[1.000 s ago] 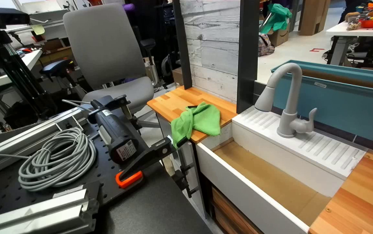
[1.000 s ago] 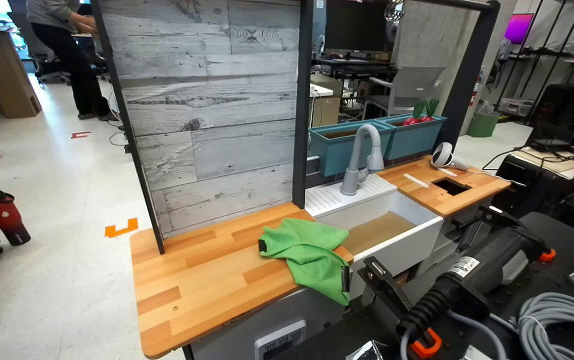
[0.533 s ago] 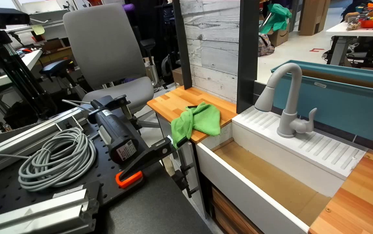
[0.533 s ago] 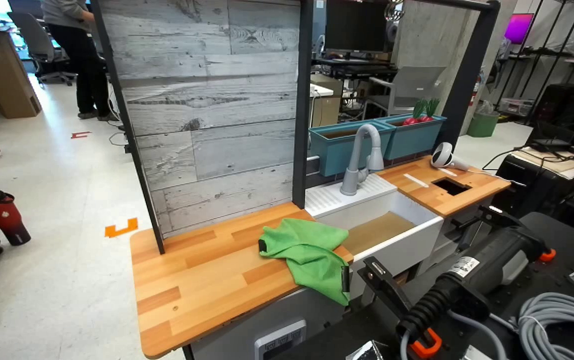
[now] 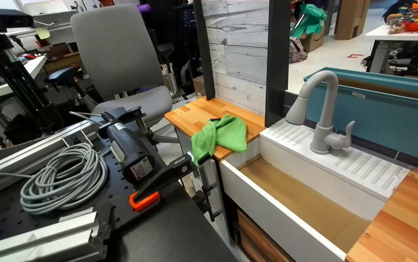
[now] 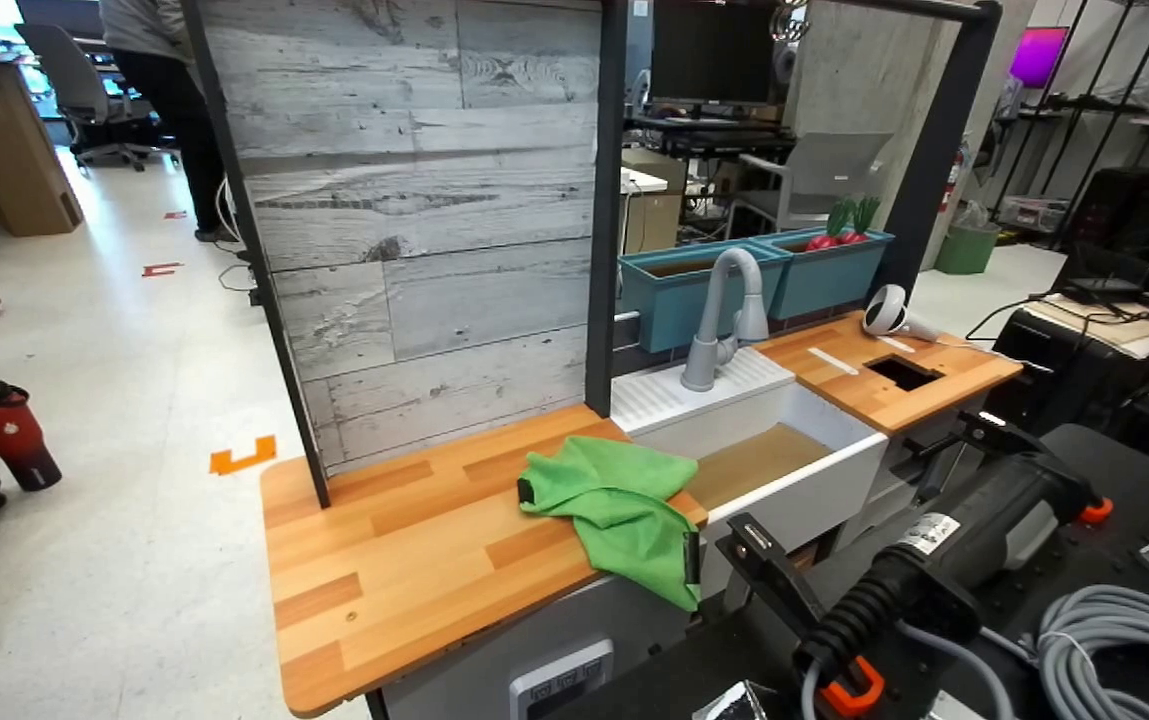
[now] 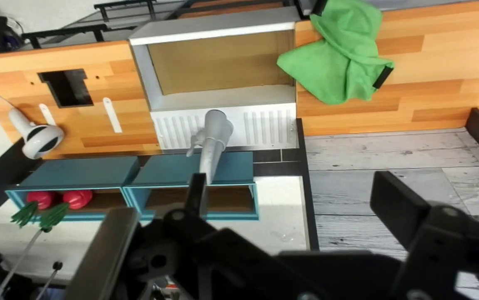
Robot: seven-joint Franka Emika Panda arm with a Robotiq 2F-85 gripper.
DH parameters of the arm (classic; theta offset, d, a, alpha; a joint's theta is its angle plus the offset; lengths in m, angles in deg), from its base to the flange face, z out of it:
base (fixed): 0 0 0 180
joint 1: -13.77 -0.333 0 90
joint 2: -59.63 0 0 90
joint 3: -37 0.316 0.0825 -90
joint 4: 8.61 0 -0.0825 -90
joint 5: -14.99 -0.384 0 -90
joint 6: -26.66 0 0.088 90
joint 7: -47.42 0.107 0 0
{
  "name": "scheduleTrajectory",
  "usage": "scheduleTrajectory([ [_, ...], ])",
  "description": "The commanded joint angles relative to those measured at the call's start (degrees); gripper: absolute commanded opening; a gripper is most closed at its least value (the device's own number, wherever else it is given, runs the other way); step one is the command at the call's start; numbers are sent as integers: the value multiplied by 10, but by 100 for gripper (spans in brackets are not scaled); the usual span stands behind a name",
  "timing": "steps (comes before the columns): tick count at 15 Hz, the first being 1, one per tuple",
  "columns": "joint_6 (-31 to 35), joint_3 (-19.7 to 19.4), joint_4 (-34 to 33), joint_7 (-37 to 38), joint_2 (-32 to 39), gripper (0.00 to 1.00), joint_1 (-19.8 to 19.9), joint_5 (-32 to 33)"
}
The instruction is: Move the green towel to the left
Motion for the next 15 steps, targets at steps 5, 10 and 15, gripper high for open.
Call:
scheduleTrajectory([
  [5,222,10,-33,66,291,100,1,12],
  [10,208,-46,-111,81,465,100,-37,6],
  [15,209,-57,-108,54,471,100,-47,-17],
])
